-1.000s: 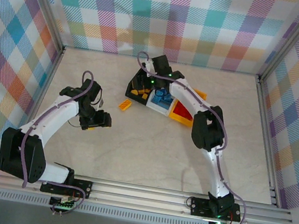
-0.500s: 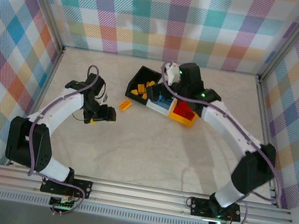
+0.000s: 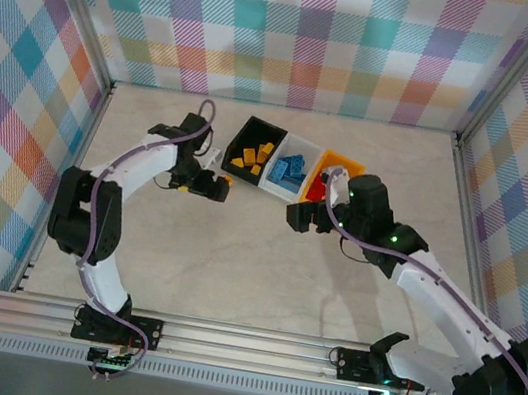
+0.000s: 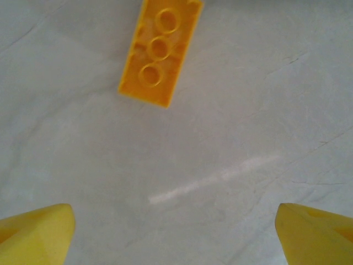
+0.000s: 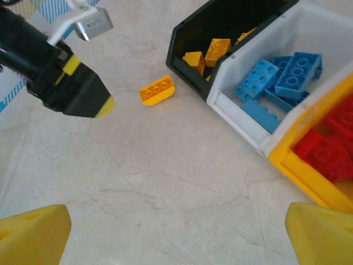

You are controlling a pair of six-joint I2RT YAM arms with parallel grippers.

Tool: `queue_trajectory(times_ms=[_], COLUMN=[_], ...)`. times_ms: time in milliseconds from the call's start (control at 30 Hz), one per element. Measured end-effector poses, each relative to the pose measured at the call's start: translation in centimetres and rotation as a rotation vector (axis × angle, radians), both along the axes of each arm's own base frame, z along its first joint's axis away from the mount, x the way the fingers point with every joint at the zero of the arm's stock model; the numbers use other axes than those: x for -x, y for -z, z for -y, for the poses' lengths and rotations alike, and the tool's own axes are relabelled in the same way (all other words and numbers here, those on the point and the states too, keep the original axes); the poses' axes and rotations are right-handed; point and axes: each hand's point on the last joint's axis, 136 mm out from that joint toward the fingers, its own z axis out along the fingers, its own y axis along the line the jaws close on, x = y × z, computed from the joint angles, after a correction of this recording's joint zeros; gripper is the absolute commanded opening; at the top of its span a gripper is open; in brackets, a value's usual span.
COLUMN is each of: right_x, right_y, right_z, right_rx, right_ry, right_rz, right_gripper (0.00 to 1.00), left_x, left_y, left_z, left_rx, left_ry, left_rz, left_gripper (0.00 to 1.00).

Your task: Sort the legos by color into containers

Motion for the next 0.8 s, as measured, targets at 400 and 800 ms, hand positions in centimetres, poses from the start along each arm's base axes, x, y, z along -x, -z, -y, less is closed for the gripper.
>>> queue_trajectory(times_ms=[400, 800], right_x=[0.2, -0.7], right_y=[0.1, 1.0], right_z=[1.3, 0.6], right_rx=[0.012, 0.035], right_ry=[0.059, 0.061], right_rz=[-0.014, -0.052], right_gripper=[1.00, 0.97], left_x=[-5.5, -6.3], left_y=[3.2, 6.2], left_z=[1.6, 1.2], left_rx=[-0.128, -0.181], left_ry=[0.178, 0.209], left_rz=[0.102, 0.066], left_gripper=[0.92, 0.62])
